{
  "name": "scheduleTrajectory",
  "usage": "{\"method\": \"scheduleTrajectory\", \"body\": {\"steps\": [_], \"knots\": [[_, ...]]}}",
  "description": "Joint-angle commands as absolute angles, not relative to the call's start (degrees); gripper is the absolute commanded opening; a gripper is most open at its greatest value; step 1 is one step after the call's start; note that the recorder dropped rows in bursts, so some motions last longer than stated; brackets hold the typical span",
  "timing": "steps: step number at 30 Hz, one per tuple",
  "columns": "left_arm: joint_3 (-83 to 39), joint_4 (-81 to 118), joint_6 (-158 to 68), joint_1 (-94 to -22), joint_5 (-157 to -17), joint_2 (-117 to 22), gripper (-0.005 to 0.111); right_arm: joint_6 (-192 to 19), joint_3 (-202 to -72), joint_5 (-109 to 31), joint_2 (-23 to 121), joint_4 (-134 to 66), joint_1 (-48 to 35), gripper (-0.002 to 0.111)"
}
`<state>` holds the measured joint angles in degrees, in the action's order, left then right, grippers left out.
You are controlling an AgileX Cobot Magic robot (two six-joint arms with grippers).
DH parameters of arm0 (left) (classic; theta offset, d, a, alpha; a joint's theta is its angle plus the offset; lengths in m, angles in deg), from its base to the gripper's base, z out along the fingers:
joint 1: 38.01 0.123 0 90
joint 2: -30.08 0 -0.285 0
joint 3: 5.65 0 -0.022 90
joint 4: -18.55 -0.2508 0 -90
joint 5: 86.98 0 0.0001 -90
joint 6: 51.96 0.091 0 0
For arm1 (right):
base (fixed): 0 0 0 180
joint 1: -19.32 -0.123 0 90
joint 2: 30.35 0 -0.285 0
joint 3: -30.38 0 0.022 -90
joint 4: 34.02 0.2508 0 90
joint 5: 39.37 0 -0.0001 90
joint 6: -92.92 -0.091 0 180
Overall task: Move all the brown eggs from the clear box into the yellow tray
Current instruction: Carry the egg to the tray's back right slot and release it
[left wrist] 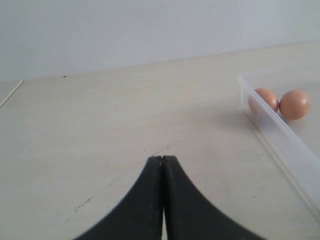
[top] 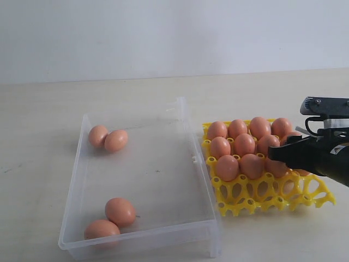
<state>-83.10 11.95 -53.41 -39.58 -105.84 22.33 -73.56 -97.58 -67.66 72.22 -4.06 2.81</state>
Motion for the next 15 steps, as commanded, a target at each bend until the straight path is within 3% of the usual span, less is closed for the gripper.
{"method": "scheduleTrajectory", "body": {"steps": [1,15], "knots": [[-82.9,11.9,-53.7,-39.7,-105.1,22.3,0.000,-73.2,-97.3,-68.6,72.4,-4.4,3.1,0.057],[-82.9,11.9,-53.7,-39.7,-105.1,22.3,0.000,-73.5,-97.4,-64.7,68.2,-4.4,3.0,0.056]]}}
